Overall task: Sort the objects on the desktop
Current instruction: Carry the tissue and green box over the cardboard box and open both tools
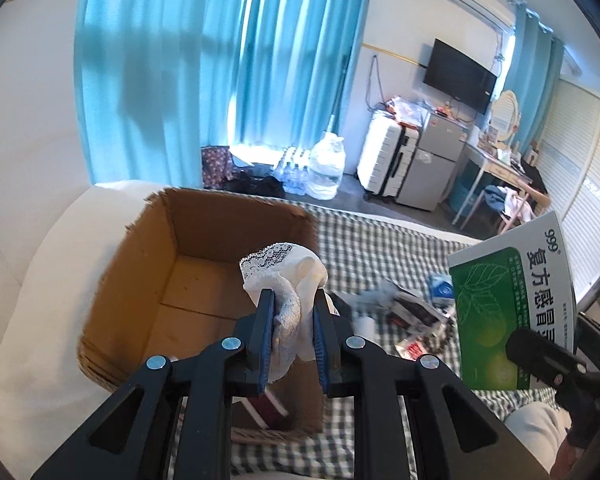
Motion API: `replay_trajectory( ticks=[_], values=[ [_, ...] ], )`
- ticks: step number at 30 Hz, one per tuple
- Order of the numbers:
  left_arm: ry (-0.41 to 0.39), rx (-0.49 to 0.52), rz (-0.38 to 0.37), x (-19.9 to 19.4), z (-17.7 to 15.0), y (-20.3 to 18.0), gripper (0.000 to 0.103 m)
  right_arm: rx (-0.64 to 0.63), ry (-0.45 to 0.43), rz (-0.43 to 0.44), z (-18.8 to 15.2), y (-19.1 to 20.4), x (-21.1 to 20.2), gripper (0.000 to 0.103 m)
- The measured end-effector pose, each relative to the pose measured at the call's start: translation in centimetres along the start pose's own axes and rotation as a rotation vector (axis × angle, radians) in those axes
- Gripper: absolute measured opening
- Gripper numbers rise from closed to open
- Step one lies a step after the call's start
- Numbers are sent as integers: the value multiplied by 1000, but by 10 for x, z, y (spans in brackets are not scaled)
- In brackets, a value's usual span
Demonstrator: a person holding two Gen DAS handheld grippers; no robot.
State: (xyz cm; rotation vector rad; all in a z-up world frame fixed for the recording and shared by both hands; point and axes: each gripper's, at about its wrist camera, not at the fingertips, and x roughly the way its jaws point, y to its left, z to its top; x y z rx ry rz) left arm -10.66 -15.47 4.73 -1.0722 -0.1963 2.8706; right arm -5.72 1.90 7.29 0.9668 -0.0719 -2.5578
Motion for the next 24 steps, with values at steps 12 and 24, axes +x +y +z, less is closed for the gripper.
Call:
replay_trajectory(
  ticks=[12,24],
  values=[
    [81,-45,91,68,14,60,18,9,99,111,39,33,102,78],
    [181,-72,164,116,-5,85,65,39,153,153,45,38,163,82]
  ],
)
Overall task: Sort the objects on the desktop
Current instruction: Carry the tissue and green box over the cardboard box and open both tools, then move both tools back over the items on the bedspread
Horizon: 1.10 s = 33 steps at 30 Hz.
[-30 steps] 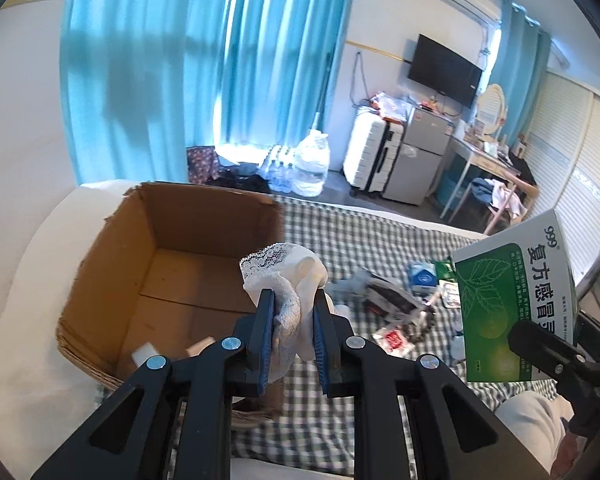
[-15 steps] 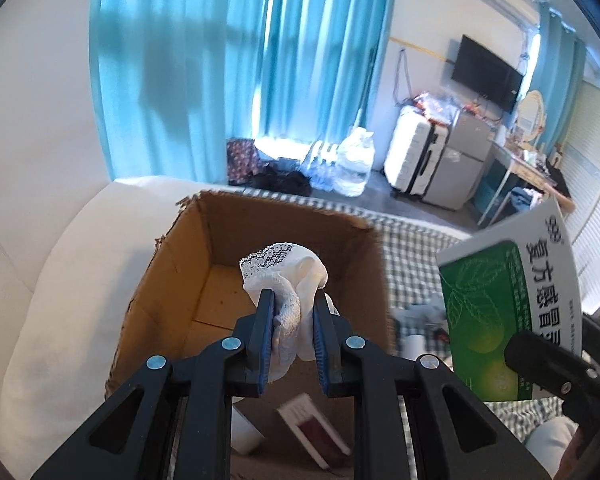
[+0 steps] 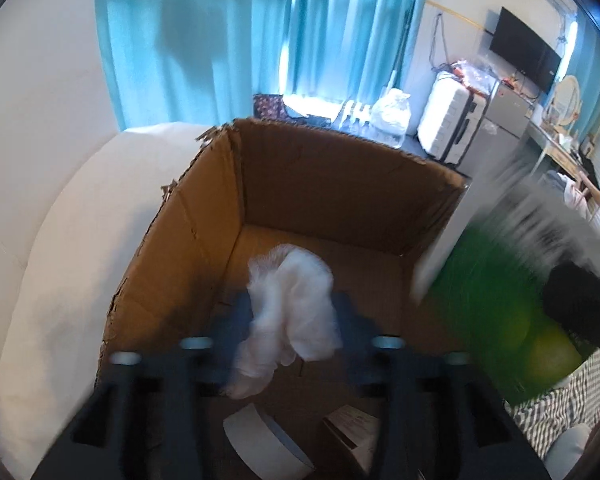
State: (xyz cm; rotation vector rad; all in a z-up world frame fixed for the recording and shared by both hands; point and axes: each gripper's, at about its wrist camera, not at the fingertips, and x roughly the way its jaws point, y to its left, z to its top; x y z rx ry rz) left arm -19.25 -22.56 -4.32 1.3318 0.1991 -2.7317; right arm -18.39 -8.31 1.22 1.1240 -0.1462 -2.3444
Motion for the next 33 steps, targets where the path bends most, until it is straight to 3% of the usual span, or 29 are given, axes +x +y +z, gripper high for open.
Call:
replay_trajectory(
  ticks=[1,7,20,27,30,33],
  values=[
    [-7,-13,4,-2,-1,1,73,-4,-11,-2,-1,0,-3,84],
    [2,-40,27,-15,-9,1,81,-8,-81,-42,2,5,-28,87],
    [-120,-32,-7,-115,-28,-34,96,-25,-247,-106,-25,2,-145,88],
    [-172,19,-65,-142,-41,-98,102,58,-383,-212,-64,-58,-238,88],
    [-198,45,-86,-149,-52,-129,103,85,-442,-231,-82,-87,-278,95],
    [-198,56,-123,-146,-68,-158,103,80,-486,-311,-107,-114,-304,96]
  ],
)
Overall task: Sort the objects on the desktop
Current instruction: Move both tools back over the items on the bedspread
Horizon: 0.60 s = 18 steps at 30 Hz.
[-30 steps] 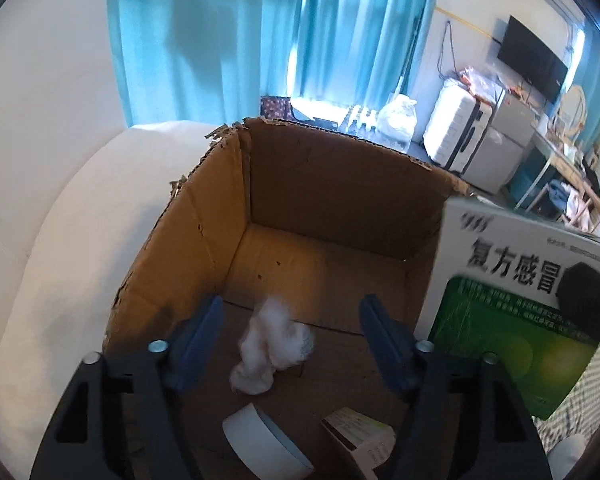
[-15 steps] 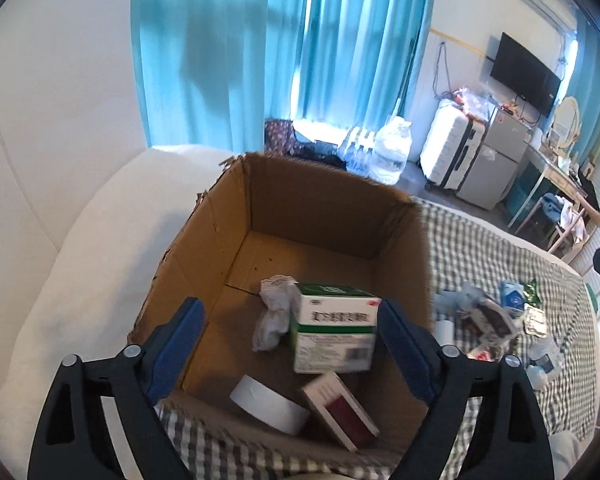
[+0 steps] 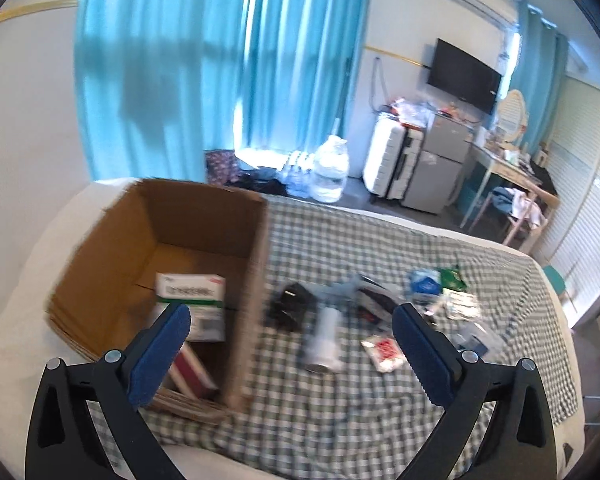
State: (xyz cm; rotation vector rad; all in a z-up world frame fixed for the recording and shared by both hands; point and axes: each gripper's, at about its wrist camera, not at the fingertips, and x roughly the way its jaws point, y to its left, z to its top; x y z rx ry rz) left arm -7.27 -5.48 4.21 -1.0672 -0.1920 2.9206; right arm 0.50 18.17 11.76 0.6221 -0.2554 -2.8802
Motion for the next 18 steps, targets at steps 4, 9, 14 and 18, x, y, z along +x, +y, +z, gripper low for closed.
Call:
replay_trajectory(
  ticks=[4,9,14,18],
  values=[
    [40,18,-39,19,-21,-34,103,-8,18,-79,-19,-30,-5,96],
    [66,98,-48,48,-47,-66,103,107,72,-59,-45,-61,18,96],
    [108,139,-11,93,-63,-67,103,130,156,-100,-79,-82,50,96],
    [160,107,1,124,-74,-58,103,99,246,-143,-100,-90,78,96]
  ],
)
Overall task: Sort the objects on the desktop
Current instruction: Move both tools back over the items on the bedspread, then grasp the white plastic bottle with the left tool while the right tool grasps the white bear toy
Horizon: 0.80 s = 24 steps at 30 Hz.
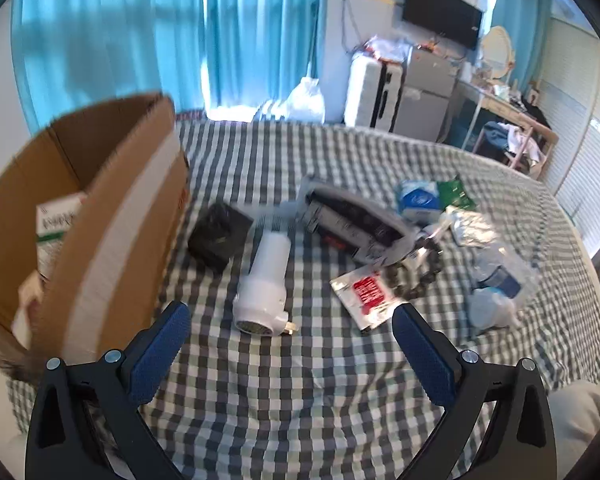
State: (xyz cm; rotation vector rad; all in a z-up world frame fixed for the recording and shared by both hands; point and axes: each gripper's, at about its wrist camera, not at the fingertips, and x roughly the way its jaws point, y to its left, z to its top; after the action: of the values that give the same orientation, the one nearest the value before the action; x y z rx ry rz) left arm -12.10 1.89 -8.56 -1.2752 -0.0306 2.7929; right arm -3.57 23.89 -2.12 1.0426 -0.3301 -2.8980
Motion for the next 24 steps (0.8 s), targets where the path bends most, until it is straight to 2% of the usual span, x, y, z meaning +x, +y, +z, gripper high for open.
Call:
replay_trajectory(
  ticks=[6,12,14,17,22,24],
  values=[
    [73,0,12,45,-7,4,103,29,133,-31,-15,-16,46,91],
    [144,-17,20,82,1,13,103,64,210,-67,-18,-32,83,87],
    [153,-23,29,91,5,16,103,83,245,-75,-19,-38,96,83],
    [168,-28,47,105,9,22,103,95,284,-74,-20,-44,111,82],
    [209,-55,61,125,2,29,103,93,321,-67,-22,-48,130,82],
    [212,-48,67,129,-2,28,103,94,343,-65,-23,-50,138,77]
  ],
)
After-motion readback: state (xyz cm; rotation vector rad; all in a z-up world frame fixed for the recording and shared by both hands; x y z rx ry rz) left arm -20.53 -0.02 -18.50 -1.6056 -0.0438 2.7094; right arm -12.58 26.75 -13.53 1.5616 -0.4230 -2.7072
